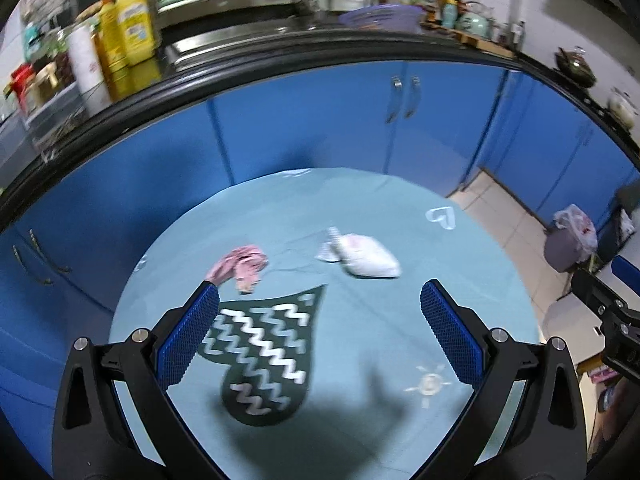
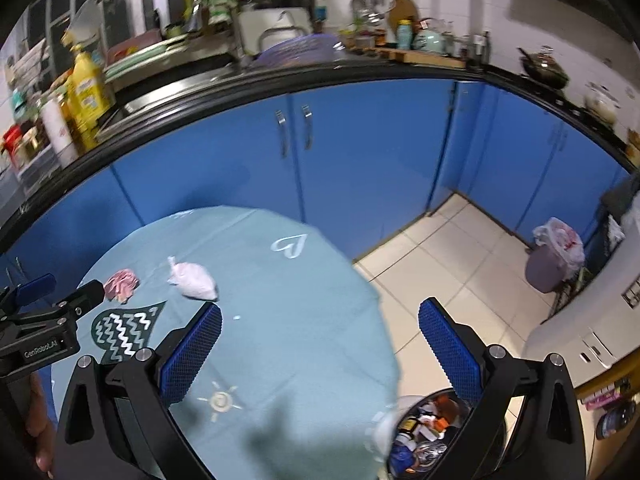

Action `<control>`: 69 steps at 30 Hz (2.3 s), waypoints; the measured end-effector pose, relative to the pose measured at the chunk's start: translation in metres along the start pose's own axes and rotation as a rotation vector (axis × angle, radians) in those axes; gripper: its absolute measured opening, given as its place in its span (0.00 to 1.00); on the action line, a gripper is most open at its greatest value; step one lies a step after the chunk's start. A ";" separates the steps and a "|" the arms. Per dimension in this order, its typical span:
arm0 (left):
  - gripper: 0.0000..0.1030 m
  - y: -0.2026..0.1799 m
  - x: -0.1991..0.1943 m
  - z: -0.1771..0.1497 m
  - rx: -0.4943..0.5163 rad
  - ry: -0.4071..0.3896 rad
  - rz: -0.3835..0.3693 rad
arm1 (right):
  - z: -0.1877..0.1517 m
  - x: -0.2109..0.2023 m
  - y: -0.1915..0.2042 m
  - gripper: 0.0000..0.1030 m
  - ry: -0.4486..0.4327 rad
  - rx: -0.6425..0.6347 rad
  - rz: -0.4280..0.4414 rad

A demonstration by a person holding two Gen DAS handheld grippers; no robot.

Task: Collect trash
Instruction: 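Move both open grippers back over the table toward the cloth and bag, then grasp the pink cloth with the left gripper while the right grasps the white bag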

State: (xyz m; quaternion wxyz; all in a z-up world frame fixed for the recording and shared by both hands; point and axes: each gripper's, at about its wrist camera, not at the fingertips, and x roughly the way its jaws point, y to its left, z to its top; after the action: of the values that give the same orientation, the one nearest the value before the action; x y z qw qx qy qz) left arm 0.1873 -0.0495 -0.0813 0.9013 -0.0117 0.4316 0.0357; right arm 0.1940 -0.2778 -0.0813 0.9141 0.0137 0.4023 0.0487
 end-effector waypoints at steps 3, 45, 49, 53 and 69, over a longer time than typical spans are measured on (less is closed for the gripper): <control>0.97 0.015 0.010 0.000 -0.014 0.010 0.012 | 0.003 0.015 0.018 0.94 0.022 -0.021 0.019; 0.60 0.088 0.125 0.010 -0.101 0.162 0.023 | 0.015 0.155 0.120 0.88 0.200 -0.148 0.173; 0.60 0.088 0.128 0.012 -0.102 0.160 0.020 | 0.013 0.161 0.127 0.64 0.212 -0.160 0.170; 0.60 0.087 0.130 0.012 -0.101 0.160 0.016 | 0.013 0.164 0.128 0.57 0.213 -0.160 0.173; 0.52 0.086 0.142 0.012 -0.105 0.177 0.015 | 0.011 0.176 0.135 0.52 0.242 -0.183 0.198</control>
State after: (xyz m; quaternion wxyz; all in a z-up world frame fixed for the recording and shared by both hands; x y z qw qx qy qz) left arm 0.2785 0.0448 -0.1835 0.8576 -0.0586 0.5070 0.0637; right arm 0.3101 -0.1258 -0.1947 0.8473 -0.0360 0.4997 0.1764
